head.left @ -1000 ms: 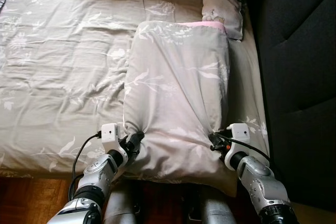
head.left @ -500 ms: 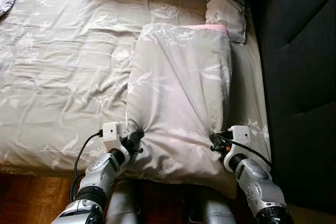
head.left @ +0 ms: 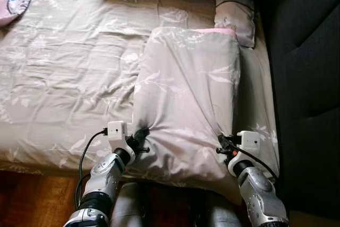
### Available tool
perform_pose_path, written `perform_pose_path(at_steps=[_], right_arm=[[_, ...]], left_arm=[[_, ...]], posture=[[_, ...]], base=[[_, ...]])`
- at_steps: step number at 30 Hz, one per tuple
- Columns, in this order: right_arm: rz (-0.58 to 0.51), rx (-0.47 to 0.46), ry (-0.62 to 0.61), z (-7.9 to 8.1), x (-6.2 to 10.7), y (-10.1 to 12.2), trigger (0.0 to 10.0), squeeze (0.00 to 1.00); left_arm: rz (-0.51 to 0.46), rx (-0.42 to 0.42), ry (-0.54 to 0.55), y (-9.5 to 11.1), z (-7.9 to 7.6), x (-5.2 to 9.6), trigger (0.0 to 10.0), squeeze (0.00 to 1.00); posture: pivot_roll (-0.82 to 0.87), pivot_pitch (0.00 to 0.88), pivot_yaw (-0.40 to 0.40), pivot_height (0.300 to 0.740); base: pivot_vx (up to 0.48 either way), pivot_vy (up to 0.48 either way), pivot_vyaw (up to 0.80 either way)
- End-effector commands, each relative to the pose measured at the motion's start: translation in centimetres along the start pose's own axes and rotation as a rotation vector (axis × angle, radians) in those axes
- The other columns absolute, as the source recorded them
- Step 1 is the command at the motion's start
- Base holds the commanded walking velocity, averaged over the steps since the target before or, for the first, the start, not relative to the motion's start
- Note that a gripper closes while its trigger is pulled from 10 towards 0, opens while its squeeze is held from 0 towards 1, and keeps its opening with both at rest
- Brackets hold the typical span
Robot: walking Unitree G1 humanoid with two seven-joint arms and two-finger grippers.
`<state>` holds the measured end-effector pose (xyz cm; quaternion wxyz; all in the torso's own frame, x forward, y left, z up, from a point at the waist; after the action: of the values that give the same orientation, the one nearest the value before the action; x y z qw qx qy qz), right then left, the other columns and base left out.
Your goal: Clean up the room
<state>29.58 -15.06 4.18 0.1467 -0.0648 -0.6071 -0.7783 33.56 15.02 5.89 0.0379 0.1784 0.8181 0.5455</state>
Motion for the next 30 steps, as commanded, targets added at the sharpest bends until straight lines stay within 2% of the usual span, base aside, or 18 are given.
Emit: perform_pose_path(at_steps=[1, 3, 4, 5, 6, 11, 18, 30], right_arm=[[-0.011, 0.008, -0.001, 0.0, 0.6, -0.2, 0.0, 0.0], [-0.035, 0.011, -0.001, 0.0, 0.7, 0.2, 0.0, 0.0], [-0.051, 0.011, -0.002, 0.0, 0.7, 0.5, 1.4, 0.0], [-0.051, 0.011, -0.002, 0.0, 0.7, 0.5, 1.4, 0.0], [-0.082, 0.021, -0.016, -0.2, 0.7, 1.1, 10.0, 0.0], [-0.127, 0.033, -0.045, -0.4, 1.0, 1.9, 10.0, 0.0], [-0.143, 0.04, -0.1, -0.9, 1.7, 1.6, 10.0, 0.0], [-0.15, 0.017, -0.131, -1.2, 1.6, 1.3, 10.0, 0.0]], left_arm=[[-0.027, -0.027, 0.009, 0.2, -0.3, 0.1, 0.0, 0.0], [-0.041, -0.039, 0.027, 0.4, -0.2, 0.1, 0.0, 0.0], [-0.051, -0.046, 0.04, 0.6, -0.1, 0.2, 1.2, 0.0], [-0.051, -0.046, 0.04, 0.6, -0.1, 0.2, 1.2, 0.0], [-0.072, -0.072, 0.056, 1.1, -0.2, 0.3, 10.0, 0.0], [-0.113, -0.122, 0.077, 1.8, -0.5, 0.6, 10.0, 0.0], [-0.146, -0.128, 0.1, 2.2, -0.6, 1.0, 10.0, 0.0], [-0.144, -0.151, 0.127, 2.1, -0.6, 1.1, 10.0, 0.0]], posture=[[-0.07, 0.192, -0.026, 0.66], [-0.07, 0.186, -0.026, 0.66], [-0.07, 0.182, -0.026, 0.66], [-0.07, 0.182, -0.026, 0.66], [-0.08, 0.156, -0.026, 0.66], [-0.07, 0.132, -0.023, 0.66], [-0.07, 0.105, -0.021, 0.66], [-0.08, 0.054, -0.016, 0.72]], base=[[0.0, 0.0, 0.0], [0.0, 0.0, 0.0], [0.0, 0.0, 0.0], [0.0, 0.0, 0.0], [0.0, 0.0, 0.0], [0.0, 0.0, 0.0], [0.0, 0.0, 0.0], [0.0, 0.0, 0.0]])
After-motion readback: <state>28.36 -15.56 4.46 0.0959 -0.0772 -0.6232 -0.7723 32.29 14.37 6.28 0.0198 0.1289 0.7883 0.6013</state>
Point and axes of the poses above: a point about 5 cm out from each wrist's last joint towards the gripper, its own x axis pointing back from the gripper into the wrist, its own y axis along the axis of the wrist's last joint, z = x × y, the point moved 1 cm from there along -x, pointing out of the wrist towards the gripper, and after that the axes turned 2 degrees about x, right-handed, at the moved point
